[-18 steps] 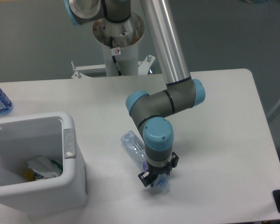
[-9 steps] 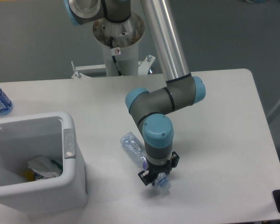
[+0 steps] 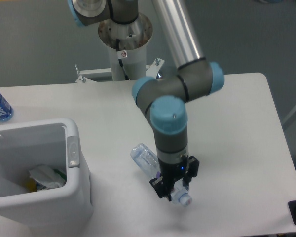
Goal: Place the trash in the trash can
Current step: 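Close the gripper on the bottle and lift it off the table, then carry the bottle over the white bin and lower it inside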
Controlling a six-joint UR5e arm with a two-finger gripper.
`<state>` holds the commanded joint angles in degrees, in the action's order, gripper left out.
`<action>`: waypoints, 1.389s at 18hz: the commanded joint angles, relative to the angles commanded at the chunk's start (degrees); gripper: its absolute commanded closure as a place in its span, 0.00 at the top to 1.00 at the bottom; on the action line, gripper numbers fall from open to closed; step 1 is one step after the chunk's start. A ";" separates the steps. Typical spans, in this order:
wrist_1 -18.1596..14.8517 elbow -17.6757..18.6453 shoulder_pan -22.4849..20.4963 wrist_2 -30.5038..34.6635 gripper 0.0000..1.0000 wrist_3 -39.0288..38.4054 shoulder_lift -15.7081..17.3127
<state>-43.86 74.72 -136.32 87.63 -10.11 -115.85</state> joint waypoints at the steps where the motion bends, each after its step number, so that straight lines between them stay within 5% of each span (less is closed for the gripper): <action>1: 0.52 -2.10 0.09 -0.44 0.63 0.00 0.70; 5: 1.58 -6.60 0.09 -4.56 0.63 0.00 4.30; 12: 4.83 -7.58 4.91 -6.24 0.63 0.44 10.11; 19: 6.59 -7.58 16.42 -6.24 0.63 2.46 8.37; 25: 6.86 -6.87 20.21 -6.33 0.63 2.46 5.02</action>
<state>-37.00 67.85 -116.10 81.30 -7.65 -110.83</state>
